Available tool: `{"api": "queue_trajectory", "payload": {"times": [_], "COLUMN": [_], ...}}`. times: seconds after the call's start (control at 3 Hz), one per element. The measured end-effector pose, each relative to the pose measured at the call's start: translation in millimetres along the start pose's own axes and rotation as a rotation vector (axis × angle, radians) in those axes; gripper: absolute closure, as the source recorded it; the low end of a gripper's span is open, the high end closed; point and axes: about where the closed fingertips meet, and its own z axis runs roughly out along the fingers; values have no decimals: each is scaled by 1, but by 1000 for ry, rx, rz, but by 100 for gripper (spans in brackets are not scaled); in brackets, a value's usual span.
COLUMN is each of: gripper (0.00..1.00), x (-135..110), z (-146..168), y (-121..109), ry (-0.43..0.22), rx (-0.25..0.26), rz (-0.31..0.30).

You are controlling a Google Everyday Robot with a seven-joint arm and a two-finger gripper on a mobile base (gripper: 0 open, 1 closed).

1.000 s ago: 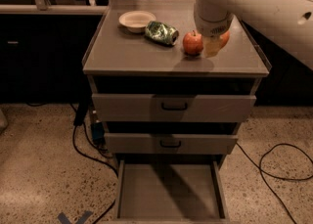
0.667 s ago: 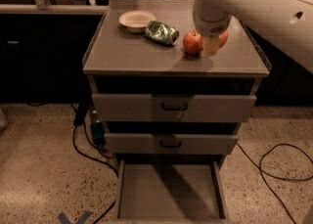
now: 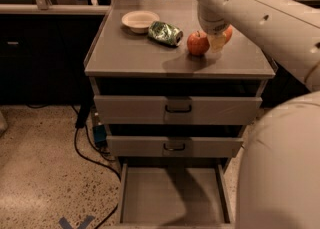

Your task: Pick orange from bottom drawer and place on counter

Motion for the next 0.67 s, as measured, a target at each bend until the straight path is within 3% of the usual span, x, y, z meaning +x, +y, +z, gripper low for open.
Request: {"api": "queue_trajectory", "payload": {"times": [0.33,0.67], "gripper": [100,100], "x": [15,25], "z": [39,59], "y": [-1,20], "ry": [8,-13], "rx": [-58,-139], "rz": [8,55]}}
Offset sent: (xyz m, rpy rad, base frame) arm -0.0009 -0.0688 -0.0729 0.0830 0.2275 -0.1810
